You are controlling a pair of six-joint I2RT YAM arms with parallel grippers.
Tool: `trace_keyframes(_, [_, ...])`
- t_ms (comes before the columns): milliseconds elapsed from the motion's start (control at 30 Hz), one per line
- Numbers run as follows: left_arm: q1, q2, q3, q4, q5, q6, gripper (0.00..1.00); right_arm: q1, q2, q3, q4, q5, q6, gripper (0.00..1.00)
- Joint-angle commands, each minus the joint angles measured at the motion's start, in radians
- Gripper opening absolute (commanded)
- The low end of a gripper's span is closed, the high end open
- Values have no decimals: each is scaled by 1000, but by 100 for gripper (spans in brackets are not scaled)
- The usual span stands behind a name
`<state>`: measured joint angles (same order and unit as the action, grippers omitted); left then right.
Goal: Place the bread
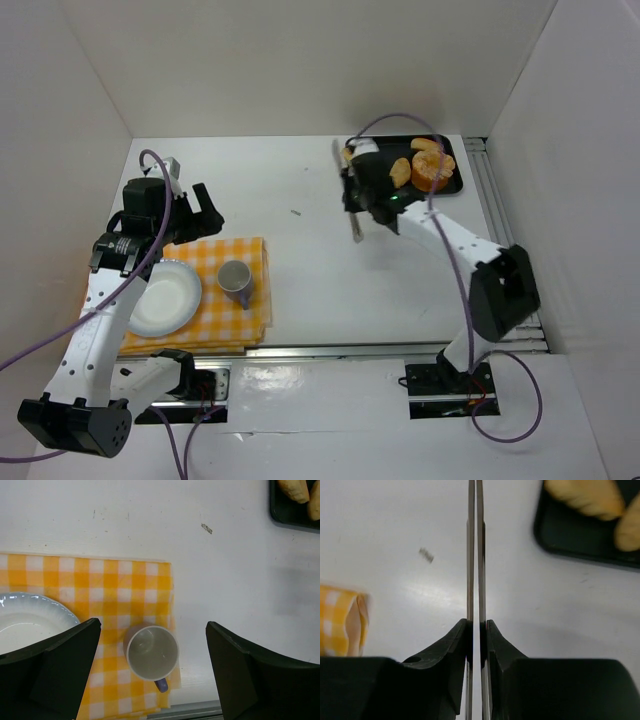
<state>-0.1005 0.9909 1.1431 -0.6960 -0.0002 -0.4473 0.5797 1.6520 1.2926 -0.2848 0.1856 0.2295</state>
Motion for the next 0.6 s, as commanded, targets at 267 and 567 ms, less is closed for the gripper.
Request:
trace_keyframes(267, [-2, -9, 37, 18, 31, -7, 100, -554, -287, -138, -100, -251, 116, 28])
trace_keyframes(567, [-2, 0, 37, 18, 51, -8, 100, -793, -255, -125, -77, -467, 209, 39])
